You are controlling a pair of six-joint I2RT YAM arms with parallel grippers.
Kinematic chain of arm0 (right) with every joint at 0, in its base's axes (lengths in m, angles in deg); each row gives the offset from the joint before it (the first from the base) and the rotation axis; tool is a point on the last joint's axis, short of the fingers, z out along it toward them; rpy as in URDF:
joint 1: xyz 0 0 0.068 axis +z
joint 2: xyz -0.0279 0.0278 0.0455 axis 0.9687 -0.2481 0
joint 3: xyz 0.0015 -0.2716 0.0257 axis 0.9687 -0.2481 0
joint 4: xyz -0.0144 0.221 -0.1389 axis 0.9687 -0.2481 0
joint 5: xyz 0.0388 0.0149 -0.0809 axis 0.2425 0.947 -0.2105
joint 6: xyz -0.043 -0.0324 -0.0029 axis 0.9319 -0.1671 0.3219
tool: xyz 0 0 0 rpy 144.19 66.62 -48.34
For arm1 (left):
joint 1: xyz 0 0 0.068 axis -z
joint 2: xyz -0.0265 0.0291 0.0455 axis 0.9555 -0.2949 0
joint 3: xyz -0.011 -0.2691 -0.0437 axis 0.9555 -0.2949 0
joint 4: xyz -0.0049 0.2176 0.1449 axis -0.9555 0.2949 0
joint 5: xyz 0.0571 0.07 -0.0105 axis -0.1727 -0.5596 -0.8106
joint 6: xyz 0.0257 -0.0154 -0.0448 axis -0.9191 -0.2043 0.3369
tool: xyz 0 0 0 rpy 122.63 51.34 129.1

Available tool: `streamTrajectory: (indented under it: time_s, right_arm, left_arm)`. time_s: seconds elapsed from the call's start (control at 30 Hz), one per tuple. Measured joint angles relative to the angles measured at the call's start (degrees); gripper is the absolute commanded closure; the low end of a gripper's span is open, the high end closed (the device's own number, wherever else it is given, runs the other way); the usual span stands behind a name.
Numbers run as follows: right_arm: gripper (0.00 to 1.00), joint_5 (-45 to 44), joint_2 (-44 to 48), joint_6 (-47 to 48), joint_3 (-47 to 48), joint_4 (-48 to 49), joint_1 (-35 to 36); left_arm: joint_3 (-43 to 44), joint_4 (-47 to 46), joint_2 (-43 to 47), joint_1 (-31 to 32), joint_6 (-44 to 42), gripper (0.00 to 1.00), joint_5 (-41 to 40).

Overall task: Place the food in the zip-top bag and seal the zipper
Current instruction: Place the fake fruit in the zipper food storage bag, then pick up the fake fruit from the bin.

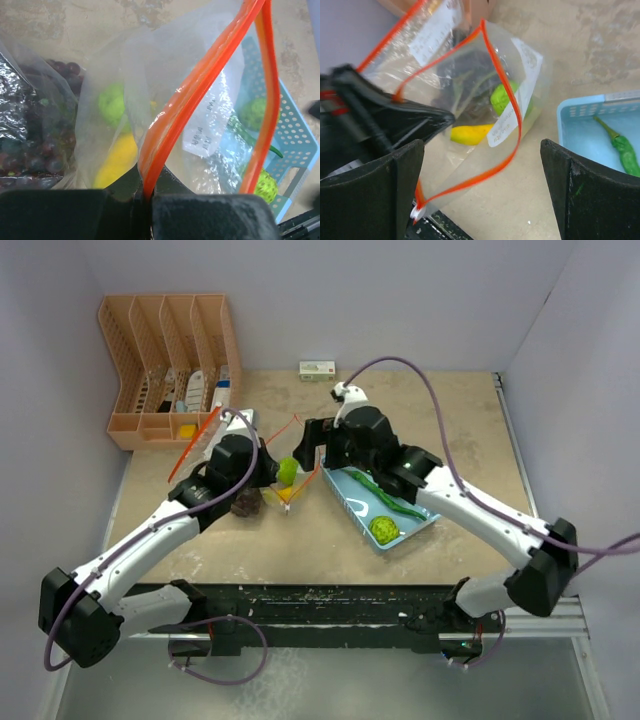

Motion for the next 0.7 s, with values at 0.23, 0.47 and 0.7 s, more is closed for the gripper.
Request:
streamTrajectory:
  time_s: [0.23, 0.47, 0.7]
  right_arm:
    - [0.0, -7.8, 14.0, -0.6, -3.1, -6.3, -0.9]
    - [0.0, -11.3, 14.7, -4.4, -15.3, -14.5, -9.5]
    - [0.0, -18.2, 9.2, -7.9, -17.9, -16.9, -12.3]
  left_arm:
    - [-0.5, -0.6, -1.7, 0.0, 0.0, 1.0, -0.1]
    - [-0.8, -1.8, -1.6, 0.0, -0.2, 1.0, -0.2]
    - [-1.1, -2.1, -0.8, 0.0, -0.7, 1.0, -0.2]
